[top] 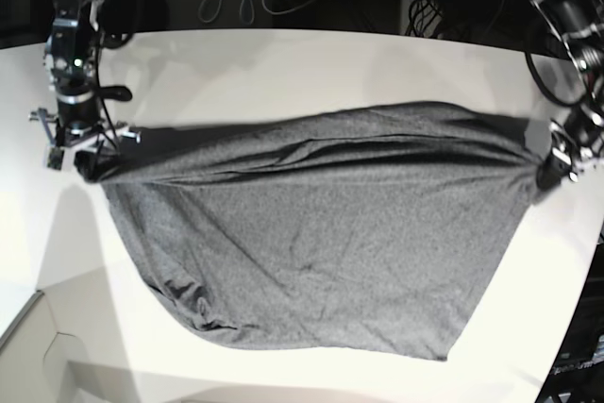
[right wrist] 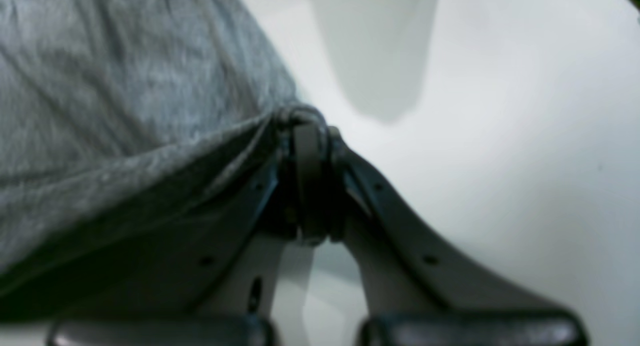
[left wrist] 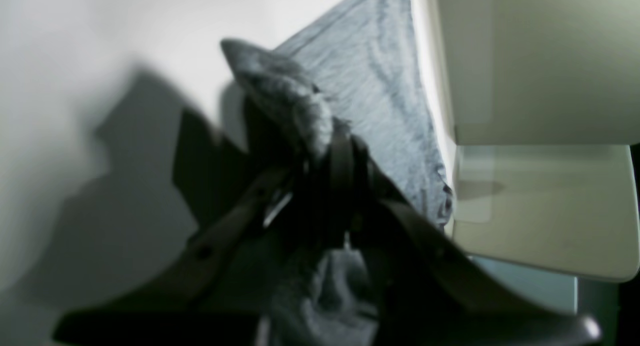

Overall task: Layout the t-shirt on the table in an organized manner, then fold the t-shirt properly
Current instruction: 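Lift and lay the shirt again with both grippers to smooth it, then release the left gripper and move it toward the shirt's hem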

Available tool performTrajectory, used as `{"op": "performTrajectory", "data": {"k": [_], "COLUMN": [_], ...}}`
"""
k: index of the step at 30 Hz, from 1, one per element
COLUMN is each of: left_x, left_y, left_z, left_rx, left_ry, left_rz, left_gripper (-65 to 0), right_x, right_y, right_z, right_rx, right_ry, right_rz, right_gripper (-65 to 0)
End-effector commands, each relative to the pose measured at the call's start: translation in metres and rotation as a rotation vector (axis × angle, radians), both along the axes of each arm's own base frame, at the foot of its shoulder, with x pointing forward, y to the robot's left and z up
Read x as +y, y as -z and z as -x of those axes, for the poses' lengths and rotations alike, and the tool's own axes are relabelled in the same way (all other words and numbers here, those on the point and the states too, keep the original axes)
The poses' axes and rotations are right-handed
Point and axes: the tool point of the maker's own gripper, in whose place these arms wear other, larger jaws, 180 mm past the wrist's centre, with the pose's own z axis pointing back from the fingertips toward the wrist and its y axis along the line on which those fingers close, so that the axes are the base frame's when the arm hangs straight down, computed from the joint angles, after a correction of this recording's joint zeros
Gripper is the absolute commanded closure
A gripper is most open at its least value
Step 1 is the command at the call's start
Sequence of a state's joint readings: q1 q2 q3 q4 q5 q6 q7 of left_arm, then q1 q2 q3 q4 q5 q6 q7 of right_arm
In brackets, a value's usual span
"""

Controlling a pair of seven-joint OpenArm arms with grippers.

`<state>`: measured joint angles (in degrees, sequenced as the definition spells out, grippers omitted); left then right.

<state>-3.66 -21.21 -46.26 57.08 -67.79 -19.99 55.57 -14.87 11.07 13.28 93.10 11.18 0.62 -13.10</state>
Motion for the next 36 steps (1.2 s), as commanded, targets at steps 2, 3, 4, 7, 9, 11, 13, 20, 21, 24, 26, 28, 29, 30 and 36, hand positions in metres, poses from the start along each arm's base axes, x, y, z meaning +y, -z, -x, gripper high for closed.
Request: {"op": "performTrajectory", "data": {"k": [2,3,4,7,9,11,13,20,21,24,26,28,29,30,36], "left_x": [0.01,0.009,0.008,0.014,0.013,0.01,0.009,0.009,0.009,0.009,0.008,0.003,0.001,0.0,-0.003], "left_y": [-0.019,-0.018,-0.015,-0.006,0.0,0.006,0.011,0.019,0.02,0.023,0.025,0.03,0.031,0.032,0.032], "left_z": [0.002,0.006,0.011,0.03,0.037,0.044,0.05,0.061,0.063,0.067,0.068,0.072,0.073,0.073,0.078], "left_rx": [-0.05,-0.046,-0.037,-0.006,0.009,0.024,0.039,0.067,0.073,0.083,0.089,0.097,0.099,0.098,0.106], "left_ry": [-0.005,-0.004,-0.004,-0.026,-0.033,-0.034,-0.035,-0.036,-0.036,-0.037,-0.038,-0.039,-0.038,-0.038,-0.025], "left_rz": [-0.018,-0.007,0.003,0.011,0.023,0.03,0.033,0.034,0.033,0.037,0.041,0.054,0.056,0.056,0.075], "left_gripper": [-0.2,-0.2,-0.2,-0.2,-0.2,-0.2,-0.2,-0.2,-0.2,-0.4,-0.5,-0.5,-0.6,-0.6,-16.1], "right_x": [-0.008,-0.008,-0.01,-0.009,-0.009,-0.009,-0.008,-0.008,-0.008,-0.008,-0.008,-0.008,-0.008,-0.008,-0.009], "right_y": [-0.016,-0.015,-0.013,-0.009,-0.004,0.001,0.004,0.014,0.015,0.014,0.015,0.015,0.015,0.015,0.004], "right_z": [-0.006,-0.004,-0.001,0.005,0.012,0.018,0.022,0.036,0.038,0.038,0.039,0.039,0.039,0.04,0.044], "right_rx": [-0.045,-0.04,-0.031,-0.015,0.001,0.02,0.028,0.063,0.066,0.065,0.067,0.068,0.071,0.071,0.047], "right_ry": [-0.001,-0.002,-0.003,-0.005,-0.003,-0.004,-0.003,-0.004,-0.004,-0.003,-0.002,-0.002,-0.002,-0.003,-0.005], "right_rz": [0.036,0.037,0.042,0.043,0.04,0.042,0.038,0.037,0.038,0.037,0.036,0.034,0.033,0.033,0.047], "right_gripper": [0.0,0.0,0.0,0.0,0.0,0.0,0.0,0.0,0.0,0.0,-2.3,-8.7,-12.6,-16.8,-30.6]}}
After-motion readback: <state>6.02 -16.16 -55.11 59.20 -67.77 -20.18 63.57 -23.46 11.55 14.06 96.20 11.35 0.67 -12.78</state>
